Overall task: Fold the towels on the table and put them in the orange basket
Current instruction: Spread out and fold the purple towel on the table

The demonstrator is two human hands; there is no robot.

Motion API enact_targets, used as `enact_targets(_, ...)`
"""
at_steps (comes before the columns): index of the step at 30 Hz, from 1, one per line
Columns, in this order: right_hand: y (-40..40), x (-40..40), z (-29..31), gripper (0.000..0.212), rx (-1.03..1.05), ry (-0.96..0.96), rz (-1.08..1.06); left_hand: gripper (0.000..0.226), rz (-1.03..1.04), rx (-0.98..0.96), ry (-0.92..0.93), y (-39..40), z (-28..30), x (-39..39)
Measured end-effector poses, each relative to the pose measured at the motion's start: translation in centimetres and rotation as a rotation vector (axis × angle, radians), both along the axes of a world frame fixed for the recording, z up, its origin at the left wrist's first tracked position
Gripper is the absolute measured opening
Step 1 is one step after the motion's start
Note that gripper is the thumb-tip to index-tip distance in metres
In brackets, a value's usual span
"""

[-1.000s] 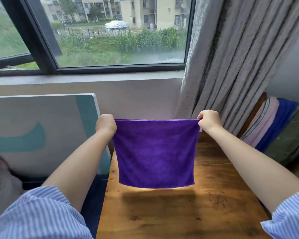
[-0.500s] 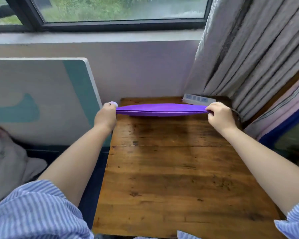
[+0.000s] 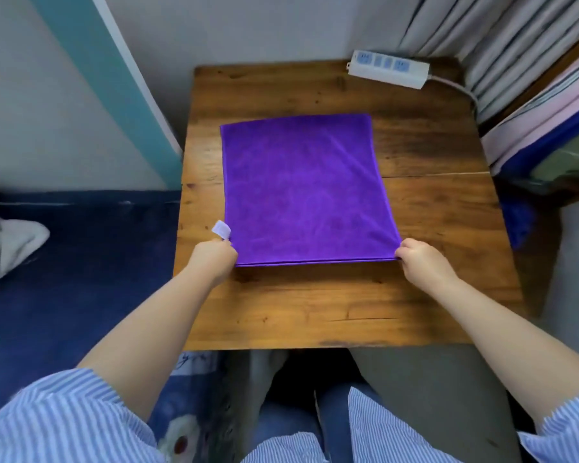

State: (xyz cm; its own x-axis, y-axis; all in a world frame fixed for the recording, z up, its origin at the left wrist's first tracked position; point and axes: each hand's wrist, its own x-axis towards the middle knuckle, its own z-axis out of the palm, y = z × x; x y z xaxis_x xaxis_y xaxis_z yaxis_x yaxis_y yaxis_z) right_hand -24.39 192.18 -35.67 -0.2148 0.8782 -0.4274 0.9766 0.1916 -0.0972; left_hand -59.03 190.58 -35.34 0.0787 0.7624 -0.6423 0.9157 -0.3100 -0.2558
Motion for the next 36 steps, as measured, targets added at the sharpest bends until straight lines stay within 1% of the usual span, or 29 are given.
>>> enact_targets(2, -1.2, -0.2, -0.3, 0.014, 0.068, -0.026, 0.118, 0.030, -0.069, 0.006, -0.013, -1.2, -1.4, -0.4)
enact_targets(3, -1.9, -0.4, -0.4, 0.016, 0.108, -0.042, 0.183, 0.029, -0.088, 0.007, -0.022, -1.8, -2.0, -0.5)
enact_targets(4, -2.4, -0.6, -0.3, 0.025, 0.136, -0.068, 0.208, 0.029, -0.096, 0.009, -0.034, -2.2, -2.2, -0.6)
enact_targets(6, -3.6, -1.1, -0.2, 0.035, 0.123, -0.096, 0.216, 0.028, -0.116, -0.002, -0.036, -3.1, -2.8, -0.6)
enact_targets(10, -5.6, -1.5, -1.0, 0.035, 0.121, -0.128, 0.195, 0.029, -0.108, -0.005, -0.044, -4.5, -3.6, -0.7)
enact_targets(12, -5.9, -1.8, -1.3, 0.030, 0.145, -0.122, 0.156, 0.029, -0.092, -0.013, -0.060, -4.8, -3.8, -0.9)
enact_targets(15, -5.9, -2.2, -1.2, 0.007, 0.217, -0.075, 0.107, 0.030, -0.062, 0.009, -0.109, -5.1, -3.5, -1.1)
enact_targets(16, -5.8, -2.5, -1.3, 0.004, 0.248, -0.049, 0.096, 0.031, -0.052, 0.040, -0.147, -5.2, -3.3, -0.8)
enact_targets(18, -5.6, -3.3, -1.6, 0.004, 0.275, 0.001, 0.079, 0.022, -0.090, 0.208, -0.288, -5.0, -2.4, -0.2)
enact_targets(19, -5.1, -4.0, -1.9, 0.010, 0.275, 0.021, 0.081, 0.021, -0.115, 0.275, -0.352, -4.7, -2.1, 0.0)
enact_targets(20, -4.7, -4.8, -2.2, 0.019, 0.275, 0.036, 0.084, 0.027, -0.107, 0.341, -0.430, -4.5, -2.0, 0.4)
enact_targets(21, -4.2, -5.9, -2.6, 0.028, 0.279, 0.059, 0.084, 0.029, -0.062, 0.385, -0.494, -4.1, -1.8, 1.0)
enact_targets(22, -3.4, -7.1, -2.8, 0.035, 0.278, 0.088, 0.079, 0.026, -0.016, 0.392, -0.545, -3.4, -2.0, 1.7)
enact_targets(24, -1.2, -9.3, -3.9, 0.040, 0.269, 0.164, 0.070, 0.016, 0.135, 0.381, -0.658, -1.4, -3.0, 3.5)
enact_targets(25, -0.3, -10.1, -4.3, 0.041, 0.254, 0.197, 0.071, 0.020, 0.234, 0.395, -0.702, -0.5, -3.7, 4.3)
enact_targets(27, 1.7, -11.3, -5.0, 0.045, 0.210, 0.222, 0.078, 0.039, 0.327, 0.390, -0.649, 1.3, -4.5, 5.6)
enact_targets(29, 4.2, -11.4, -6.3, 0.050, 0.175, 0.193, 0.072, 0.049, 0.366, 0.396, -0.616, 3.5, -5.9, 6.5)
enact_targets(33, 7.4, -11.2, -7.7, 0.053, 0.153, 0.147, 0.098, 0.053, 0.382, 0.456, -0.603, 6.8, -7.6, 6.9)
enact_targets(36, 9.5, -11.2, -8.4, 0.053, 0.153, 0.134, 0.170, 0.056, 0.413, 0.482, -0.578, 8.8, -8.9, 6.7)
